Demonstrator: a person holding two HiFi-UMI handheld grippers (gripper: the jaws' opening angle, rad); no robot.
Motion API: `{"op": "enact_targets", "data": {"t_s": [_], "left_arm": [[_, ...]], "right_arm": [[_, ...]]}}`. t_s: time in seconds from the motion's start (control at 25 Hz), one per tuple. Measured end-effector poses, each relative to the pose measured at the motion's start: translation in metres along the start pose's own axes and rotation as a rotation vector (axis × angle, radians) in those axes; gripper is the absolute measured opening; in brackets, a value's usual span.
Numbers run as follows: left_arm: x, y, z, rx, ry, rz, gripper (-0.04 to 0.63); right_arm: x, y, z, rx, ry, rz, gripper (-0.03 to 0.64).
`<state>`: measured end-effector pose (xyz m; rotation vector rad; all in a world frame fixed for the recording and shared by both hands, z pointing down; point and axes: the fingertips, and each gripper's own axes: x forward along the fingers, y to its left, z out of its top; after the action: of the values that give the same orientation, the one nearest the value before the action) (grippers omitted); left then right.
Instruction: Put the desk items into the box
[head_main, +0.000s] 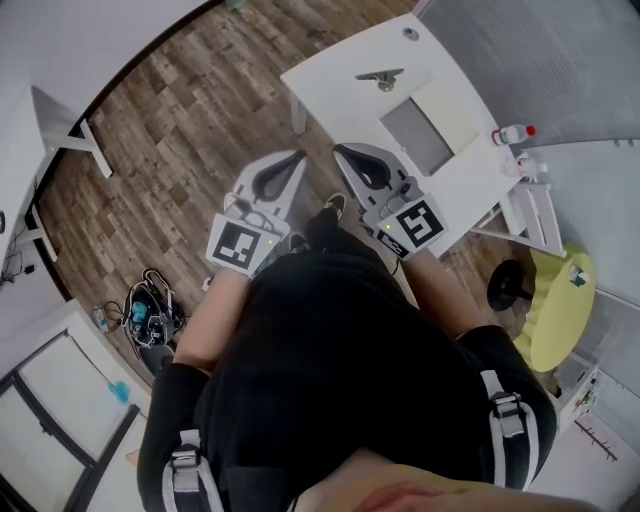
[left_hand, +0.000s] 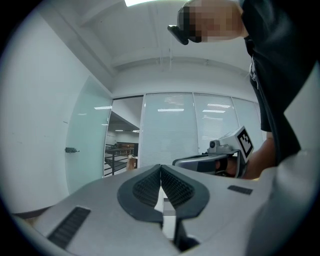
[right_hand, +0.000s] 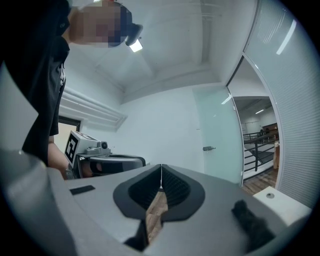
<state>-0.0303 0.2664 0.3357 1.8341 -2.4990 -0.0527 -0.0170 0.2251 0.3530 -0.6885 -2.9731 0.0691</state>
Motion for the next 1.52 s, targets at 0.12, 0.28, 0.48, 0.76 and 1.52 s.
{"op": "enact_targets", "data": {"t_s": [0.12,0.28,0.48,0.76,1.52], "left_arm": [[0.028,0.002,0.001,0.005,0.007,-0.024,0.012],[0.065,0.005,0.001,0.013,0.012,-0.056,0.012],[0.106,0.009,0.001,0.012,0.027,-0.083,0.012],[0.159,0.005,-0.004,0.011,0.051,-0.116,0.012],[0.258,0.006,-0.025,0.034,0.142,-0.285,0.012]], "right_arm": [[-0.003,-0.026,0.001,0.014,-0.008,-0.022,0.017],[-0.006,-0.058,-0.001,0.023,-0.007,-0.048,0.017],[-0.010,-0.097,0.000,0.034,-0.008,-0.073,0.017],[-0.023,-0.147,-0.002,0.054,-0.013,-0.102,0.017],[-0.042,-0.240,-0.013,0.078,0.002,-0.275,0.017]]}}
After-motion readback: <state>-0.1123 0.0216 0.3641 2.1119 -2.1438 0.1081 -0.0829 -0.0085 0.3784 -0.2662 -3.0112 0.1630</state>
